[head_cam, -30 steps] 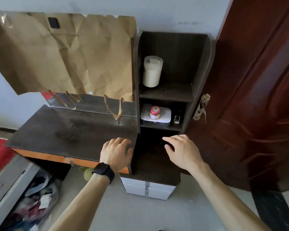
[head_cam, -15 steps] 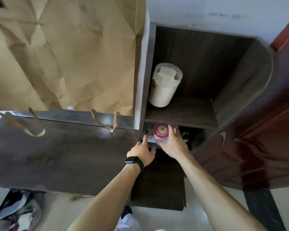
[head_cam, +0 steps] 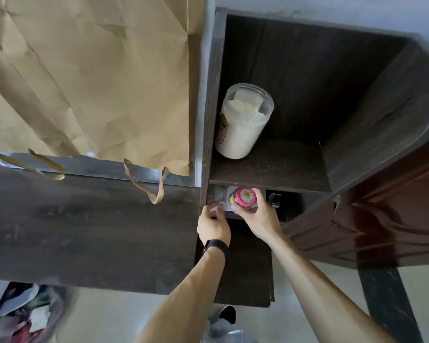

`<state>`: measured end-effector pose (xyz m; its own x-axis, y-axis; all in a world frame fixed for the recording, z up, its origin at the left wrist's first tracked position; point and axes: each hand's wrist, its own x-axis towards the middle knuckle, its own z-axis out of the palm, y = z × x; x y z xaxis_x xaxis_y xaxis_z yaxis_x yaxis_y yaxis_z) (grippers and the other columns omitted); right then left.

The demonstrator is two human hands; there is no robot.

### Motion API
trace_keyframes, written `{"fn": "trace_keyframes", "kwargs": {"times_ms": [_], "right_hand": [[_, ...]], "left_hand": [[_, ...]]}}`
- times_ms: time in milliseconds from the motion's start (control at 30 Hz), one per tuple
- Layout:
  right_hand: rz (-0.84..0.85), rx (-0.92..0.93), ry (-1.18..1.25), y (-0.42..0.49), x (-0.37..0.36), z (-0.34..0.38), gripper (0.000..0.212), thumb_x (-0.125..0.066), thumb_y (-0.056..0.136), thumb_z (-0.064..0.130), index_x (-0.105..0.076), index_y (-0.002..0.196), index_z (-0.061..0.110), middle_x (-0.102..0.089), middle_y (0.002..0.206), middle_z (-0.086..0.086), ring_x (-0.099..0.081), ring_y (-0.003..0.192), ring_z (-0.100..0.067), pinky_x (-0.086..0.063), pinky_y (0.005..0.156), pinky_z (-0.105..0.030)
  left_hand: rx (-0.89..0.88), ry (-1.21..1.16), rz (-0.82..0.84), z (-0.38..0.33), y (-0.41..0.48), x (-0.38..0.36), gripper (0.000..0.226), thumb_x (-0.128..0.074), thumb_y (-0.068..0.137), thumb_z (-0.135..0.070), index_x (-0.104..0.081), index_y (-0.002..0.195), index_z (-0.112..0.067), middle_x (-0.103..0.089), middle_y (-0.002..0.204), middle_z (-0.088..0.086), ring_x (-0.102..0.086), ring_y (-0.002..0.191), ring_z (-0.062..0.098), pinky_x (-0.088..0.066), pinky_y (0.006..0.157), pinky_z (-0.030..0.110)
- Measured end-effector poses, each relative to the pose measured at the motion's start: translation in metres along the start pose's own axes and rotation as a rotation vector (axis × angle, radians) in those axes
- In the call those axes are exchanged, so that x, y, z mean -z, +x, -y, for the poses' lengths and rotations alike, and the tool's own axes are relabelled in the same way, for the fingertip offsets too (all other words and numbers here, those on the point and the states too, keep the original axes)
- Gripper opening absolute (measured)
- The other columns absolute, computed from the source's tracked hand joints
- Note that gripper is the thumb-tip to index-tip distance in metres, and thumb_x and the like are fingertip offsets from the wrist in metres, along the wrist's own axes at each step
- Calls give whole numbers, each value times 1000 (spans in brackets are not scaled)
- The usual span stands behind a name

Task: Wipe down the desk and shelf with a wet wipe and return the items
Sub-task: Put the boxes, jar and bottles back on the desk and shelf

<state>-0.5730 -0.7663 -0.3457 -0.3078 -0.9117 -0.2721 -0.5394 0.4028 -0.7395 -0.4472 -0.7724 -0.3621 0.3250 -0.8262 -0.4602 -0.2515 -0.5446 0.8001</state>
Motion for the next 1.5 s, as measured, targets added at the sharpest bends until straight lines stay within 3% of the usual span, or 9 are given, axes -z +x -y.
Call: {"fn": "trace_keyframes", "kwargs": {"times_ms": [167, 300, 400, 500, 567, 767, 967, 1167, 1500], "right_hand": [[10, 64, 80, -17, 12, -21, 74, -79, 77, 50, -43, 139, 31, -64, 125, 8, -62, 112, -8, -48, 88, -16], [17, 75, 121, -32, 21, -32, 71, -79, 78, 49, -41, 136, 35, -62, 120, 12, -62, 107, -6, -49, 85, -16], [-15, 31, 206, -58, 23, -50, 67, -81, 76, 48, -45, 131, 39, -63, 115, 17, -64, 98, 3, -47, 76, -6], [-12, -32, 331, -93, 18, -84, 63, -85, 75, 36, -51, 128, 38, -66, 113, 16, -66, 94, 6, -49, 75, -7], [36, -113, 285, -116, 13, -111, 61, -85, 73, 40, -51, 124, 44, -69, 107, 17, -67, 90, 4, -50, 74, -8], [216, -284, 20, -149, -19, -178, 62, -82, 74, 43, -47, 125, 42, -67, 110, 13, -66, 98, -9, -49, 80, -14], [318, -290, -89, -132, -66, -214, 63, -77, 80, 37, -42, 132, 40, -67, 116, 8, -65, 106, -18, -48, 84, -22], [338, -231, -120, -102, -102, -229, 63, -77, 81, 34, -42, 133, 36, -65, 118, 4, -64, 107, -20, -48, 85, -26], [347, -151, -131, -70, -137, -247, 68, -76, 84, 34, -40, 142, 33, -57, 136, 2, -57, 123, -17, -47, 99, -25]], "left_hand": [[400, -497, -83, 1, 17, -24, 39, -77, 74, -47, -59, 92, -17, -70, 88, 9, -70, 78, 25, -59, 82, 44], [384, -517, -26, 10, 24, -25, 40, -80, 73, -44, -62, 95, -16, -72, 94, 11, -70, 87, 26, -57, 87, 43], [344, -536, 43, 17, -4, -4, 23, -79, 82, -32, -65, 91, -17, -66, 82, 3, -64, 74, 16, -54, 69, 30], [319, -458, 136, 47, -34, 26, 23, -77, 84, -32, -70, 99, -15, -58, 72, -3, -48, 54, 9, -38, 48, 21], [294, -338, 214, 73, -47, 43, 25, -77, 83, -34, -71, 95, -13, -50, 65, -4, -42, 50, 9, -31, 46, 22], [279, -32, 343, 119, -27, 33, 21, -72, 89, -28, -72, 103, -13, -70, 80, -1, -61, 60, 11, -55, 62, 24], [127, 299, 391, 152, 34, -36, 20, -67, 92, -33, -70, 105, -19, -73, 80, -2, -66, 59, 11, -55, 67, 28], [112, 364, 429, 184, 65, -84, 18, -62, 95, -30, -69, 104, -16, -66, 71, -3, -63, 59, 9, -54, 68, 28], [-13, 549, 208, 216, 96, -93, 25, -60, 95, -31, -71, 115, -21, -74, 103, 9, -68, 98, 29, -56, 84, 37]]}}
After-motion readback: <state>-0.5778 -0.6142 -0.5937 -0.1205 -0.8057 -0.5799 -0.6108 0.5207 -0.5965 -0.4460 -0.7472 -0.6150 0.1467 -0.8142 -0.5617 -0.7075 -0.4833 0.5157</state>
